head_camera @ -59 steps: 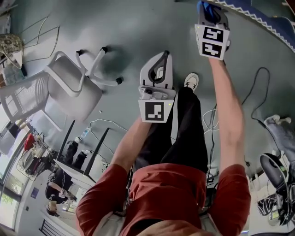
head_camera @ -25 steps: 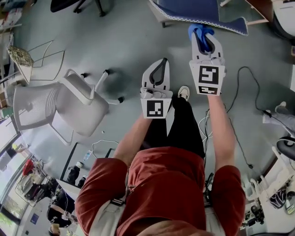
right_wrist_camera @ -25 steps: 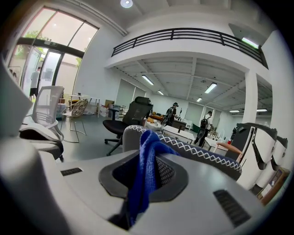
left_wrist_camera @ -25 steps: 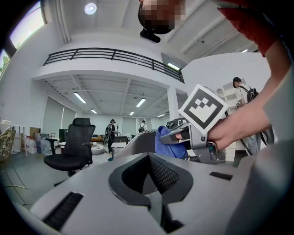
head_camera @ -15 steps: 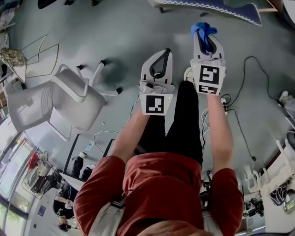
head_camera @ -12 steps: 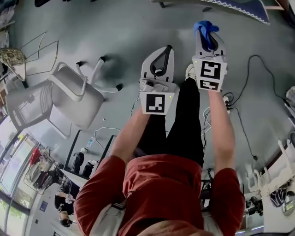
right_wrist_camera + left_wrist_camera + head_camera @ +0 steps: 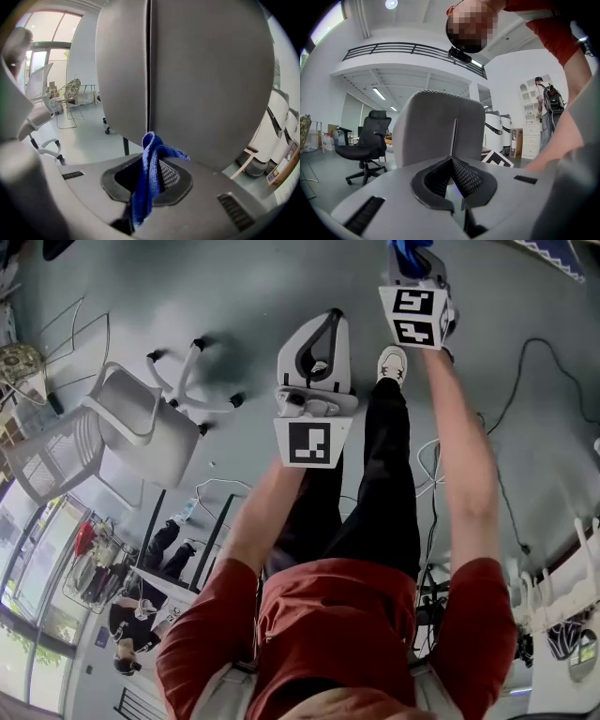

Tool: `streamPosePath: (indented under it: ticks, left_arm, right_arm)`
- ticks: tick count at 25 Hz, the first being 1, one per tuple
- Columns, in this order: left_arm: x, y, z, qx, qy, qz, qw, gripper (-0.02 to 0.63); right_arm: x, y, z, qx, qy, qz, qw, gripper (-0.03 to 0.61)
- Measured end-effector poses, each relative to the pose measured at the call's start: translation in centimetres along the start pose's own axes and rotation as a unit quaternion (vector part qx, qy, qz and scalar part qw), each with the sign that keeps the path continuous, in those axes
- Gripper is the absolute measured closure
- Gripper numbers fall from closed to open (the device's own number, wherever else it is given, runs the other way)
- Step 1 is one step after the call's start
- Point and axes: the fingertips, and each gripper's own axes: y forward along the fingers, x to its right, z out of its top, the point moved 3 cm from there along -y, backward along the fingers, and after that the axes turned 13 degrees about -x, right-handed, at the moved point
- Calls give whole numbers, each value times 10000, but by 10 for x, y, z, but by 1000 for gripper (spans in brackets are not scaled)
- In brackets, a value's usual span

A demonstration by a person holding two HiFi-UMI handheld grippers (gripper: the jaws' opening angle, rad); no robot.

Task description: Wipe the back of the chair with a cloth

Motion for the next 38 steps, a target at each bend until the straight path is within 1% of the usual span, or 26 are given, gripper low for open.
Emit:
streamPosePath:
  ticks: [5, 9, 12, 16, 19, 23, 26, 29, 32, 38]
  left_arm:
    - [9, 6, -5, -41, -80, -7, 10000, 600]
    - [15, 0, -8, -174, -69, -27, 9998, 600]
    - [11, -4, -9, -160, -160, 77, 9997, 600]
    - [14, -11, -14, -277, -193, 40, 9994, 601]
    - [18, -15, -11, -269, -206, 31, 9994, 601]
    - [16, -20, -5, -221, -245, 65, 9994, 600]
    - [15, -27, 3, -276, -379, 52, 9989, 600]
    - [15, -32, 13, -237, -266, -1, 9994, 600]
    - [15, -35, 21, -143, -284, 15, 9995, 600]
    - [19, -43, 27, -174, -310, 38, 9994, 600]
  right_arm:
    - [12, 34, 3, -226, -67, 59, 9997, 528]
    - [17, 47, 8, -234, 66, 157, 9996, 528]
    - [19, 51, 20, -384, 21, 154, 9991, 528]
    - [18, 47, 19, -519, 69, 137, 9985, 528]
    - [17, 38, 24, -405, 60, 159, 9990, 528]
    - [16, 9, 43, -161, 83, 191, 9997, 528]
    - [18, -28, 59, -153, -89, 119, 9998, 528]
    - [17, -64, 76, -42, -230, 64, 9997, 528]
    - [16, -100, 94, 196, -291, 135, 9993, 528]
    - [16, -179, 126, 721, -386, 176, 9965, 528]
